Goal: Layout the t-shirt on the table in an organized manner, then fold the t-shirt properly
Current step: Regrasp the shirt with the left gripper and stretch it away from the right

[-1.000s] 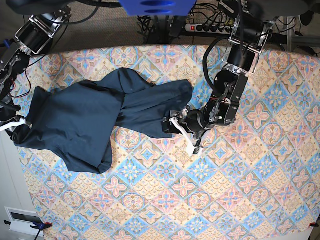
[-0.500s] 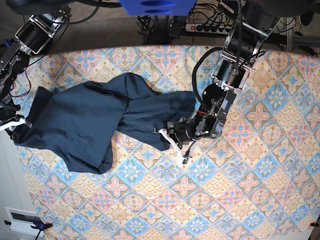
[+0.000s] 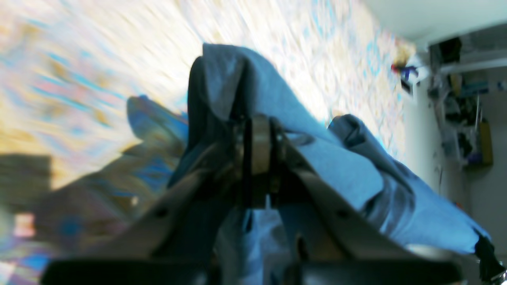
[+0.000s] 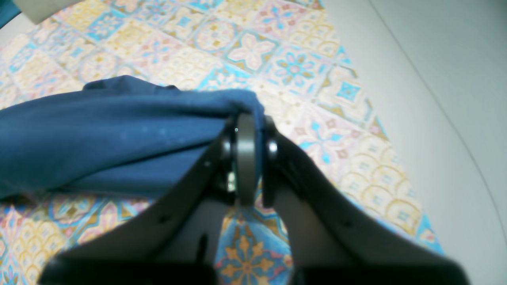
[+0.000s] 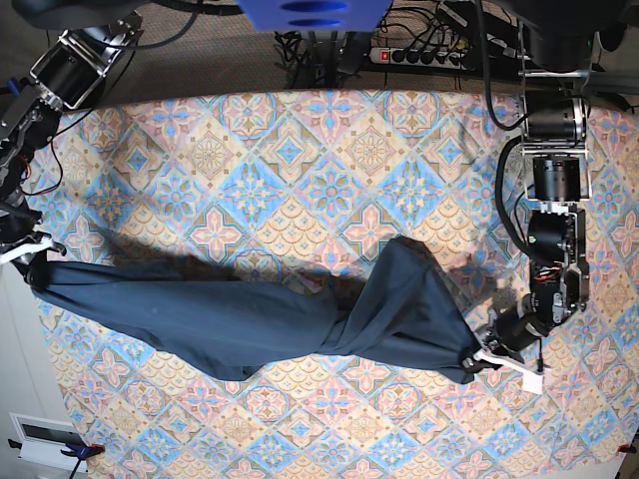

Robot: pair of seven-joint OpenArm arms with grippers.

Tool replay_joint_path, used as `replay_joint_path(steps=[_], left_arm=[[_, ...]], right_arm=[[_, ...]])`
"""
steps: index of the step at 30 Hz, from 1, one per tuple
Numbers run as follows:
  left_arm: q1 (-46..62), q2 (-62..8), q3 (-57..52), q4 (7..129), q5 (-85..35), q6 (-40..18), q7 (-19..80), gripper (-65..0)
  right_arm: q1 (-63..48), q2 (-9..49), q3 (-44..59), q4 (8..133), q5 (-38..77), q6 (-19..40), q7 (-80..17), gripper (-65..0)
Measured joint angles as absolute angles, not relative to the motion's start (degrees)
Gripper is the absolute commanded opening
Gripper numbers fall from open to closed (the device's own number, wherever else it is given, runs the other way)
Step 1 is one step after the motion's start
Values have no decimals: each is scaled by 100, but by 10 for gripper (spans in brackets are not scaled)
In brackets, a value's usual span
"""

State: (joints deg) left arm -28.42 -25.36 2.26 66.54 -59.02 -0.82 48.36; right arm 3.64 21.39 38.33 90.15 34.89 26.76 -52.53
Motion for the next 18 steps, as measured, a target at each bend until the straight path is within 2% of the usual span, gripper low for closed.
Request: replay_joint_path(steps=[3,7,11,14,18], left_arm=[[-2853,-2864,23,6652,-5905,-21,4842,-650],[-2860,-2926,-537,6539,-5902,-60,4786,-650],[-2849,-3087,-637,6165,-5894,-47,4733,-645],[-2810,-3129,-652,6160,-5833,34,4692,-524],[-2853,-3164,-657,6178,-5723,290,4663,-269]], right_arm=[[362,2165,3841,9013,3413,2630,-5260,-643],[364,2145,3839,9011,3474,2661,-5264,-643],[456,2145,3841,9008,3448,2644,-5332,-643],[672,2145,3813,9008,3459,2655,-5295,-643],[655,2180,3817,9008,3417,2628,-5282,-643]])
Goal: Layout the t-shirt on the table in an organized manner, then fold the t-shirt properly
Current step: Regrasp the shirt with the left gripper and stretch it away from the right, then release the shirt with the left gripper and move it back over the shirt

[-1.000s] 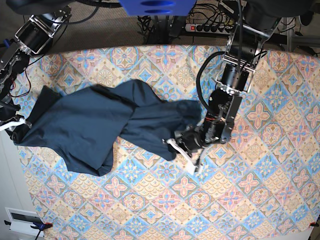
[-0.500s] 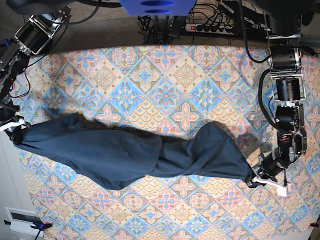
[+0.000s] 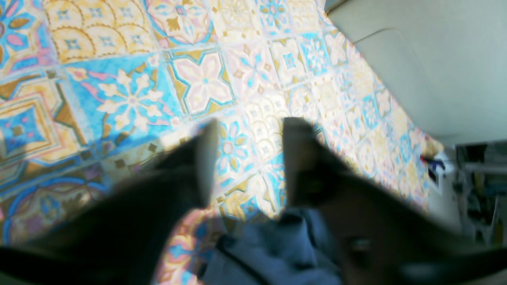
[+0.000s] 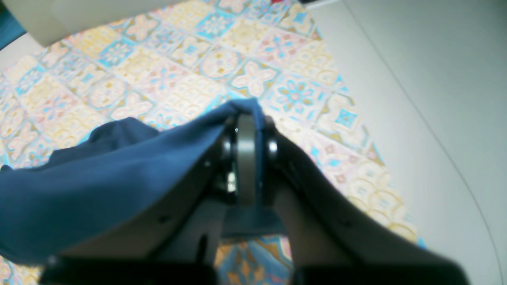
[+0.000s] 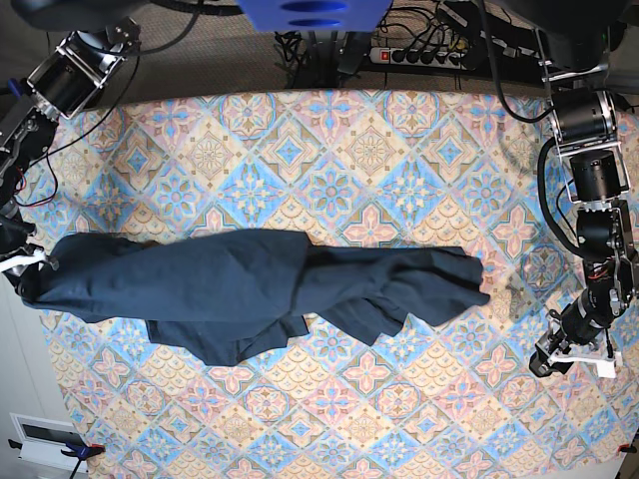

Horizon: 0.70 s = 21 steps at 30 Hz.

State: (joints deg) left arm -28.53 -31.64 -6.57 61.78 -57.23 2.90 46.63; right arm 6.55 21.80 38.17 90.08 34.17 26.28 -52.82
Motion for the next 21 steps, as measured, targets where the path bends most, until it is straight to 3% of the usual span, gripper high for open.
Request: replay_joint_path(steps=[2,4,12,21], left_arm=[[-2825,-3197,-659,6178,-5658,379,4663,-159],[-2696,-3232,-663,6250,-5710,364,4687,-123],[-746,-3089,-309,8707,-5739,322,5175,-215],[-521,-2517,768,8884,-3997,322,4901,-266]], right_arm=[[633,2176,3824,9008,3358,2609,-5343,-643],[648,2176,3817,9006,3371,2615,-5315,-643],[593,2176,3809,9004,3365,2571,-5317,-643],[617,2174,3798,9004,3393,2593,-5299,-643]])
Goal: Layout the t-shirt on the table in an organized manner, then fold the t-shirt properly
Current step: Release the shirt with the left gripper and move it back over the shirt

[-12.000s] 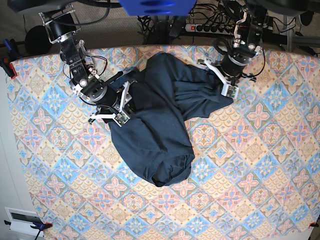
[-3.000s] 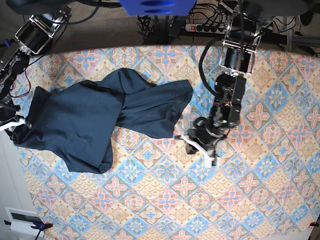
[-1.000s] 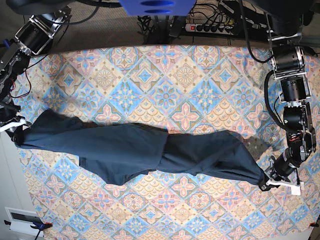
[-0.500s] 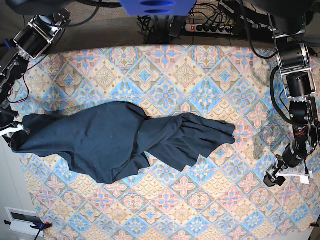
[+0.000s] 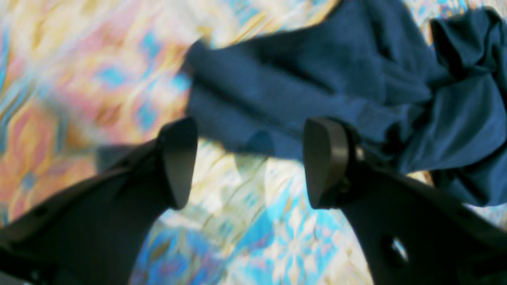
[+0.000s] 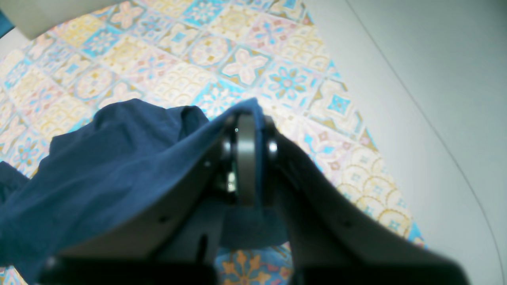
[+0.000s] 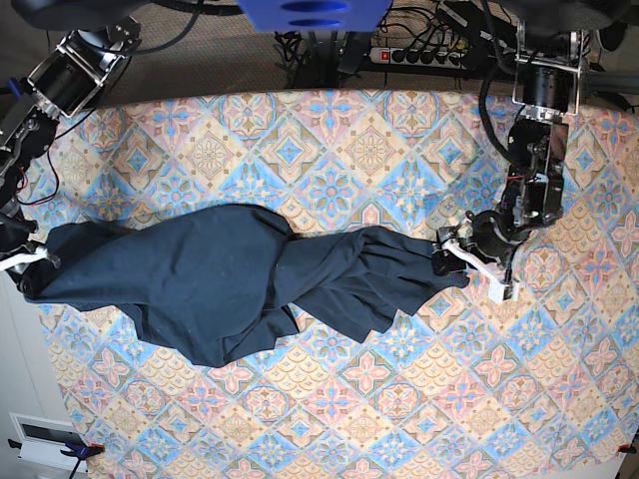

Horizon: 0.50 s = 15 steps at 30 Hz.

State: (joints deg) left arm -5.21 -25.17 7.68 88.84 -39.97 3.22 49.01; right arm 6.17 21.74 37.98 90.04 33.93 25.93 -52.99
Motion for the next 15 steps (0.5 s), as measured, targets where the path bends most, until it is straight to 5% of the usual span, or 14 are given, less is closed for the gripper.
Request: replay_joint_path(steps=[9,11,14,15], left_arm=[[-1481,-1837,2362,7470,-2517,351,4801,-285],[-1699,-1815,2700,7395,-2399,320,4864,-392],[-1909,-1721,2864,7391,-2471,255,4864,-650],[-1975,-1706,2803,7391,-2519,250,4823,-650]], right_arm=[[589,2174,3802,9004,3391,2598,-5301,-643],[587,2176,3802,9004,3391,2596,-5299,-643],[593,2174,3802,9004,3393,2591,-5299,-643],[593,2176,3802,9004,3393,2593,-5297,-643]])
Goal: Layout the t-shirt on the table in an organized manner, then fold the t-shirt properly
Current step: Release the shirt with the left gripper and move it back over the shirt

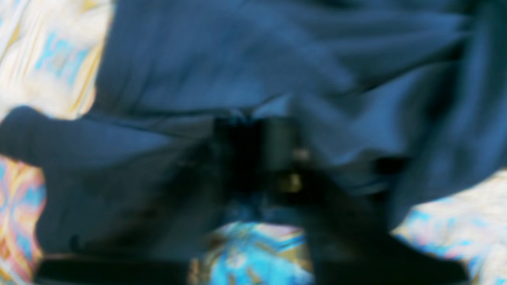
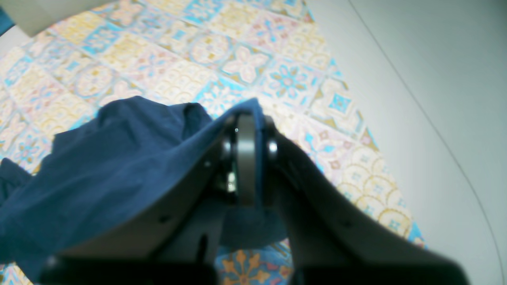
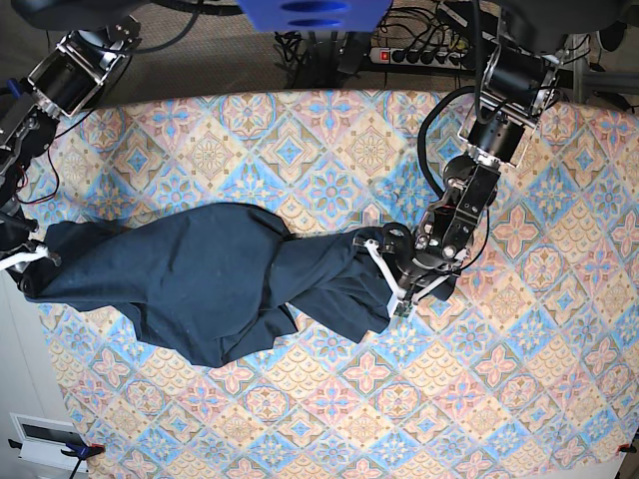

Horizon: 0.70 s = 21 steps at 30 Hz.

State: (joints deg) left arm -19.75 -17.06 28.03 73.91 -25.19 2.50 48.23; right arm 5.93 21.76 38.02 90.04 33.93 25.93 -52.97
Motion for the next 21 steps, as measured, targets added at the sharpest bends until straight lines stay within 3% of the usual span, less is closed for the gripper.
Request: replay_joint_path(steps=[3,7,11,16,21], left_arm=[[-2316,-1699,2222,7387,-2703,268,4641,-650],[-2836,-1767,1184,7323,-3837,301,4501,-650],[-3411,-1935,351,6418,-4807,285,4506,-650],[-3686,-2029,217,5972,-4648,410,4241,-650],[-3778,-1953,255,6023,-3931,690,4097,-444]], right_arm=[[585,2176,3802,9004,3367,2585,-5321,-643],[591,2174,3800,9006,3395,2633,-5308,-643],[598,2161,3802,9004,3420,2633,-5317,-643],[589,2158,3802,9004,3391,2615,-5306,-643],[587,2161,3804,9004,3385,2589,-5317,-643]])
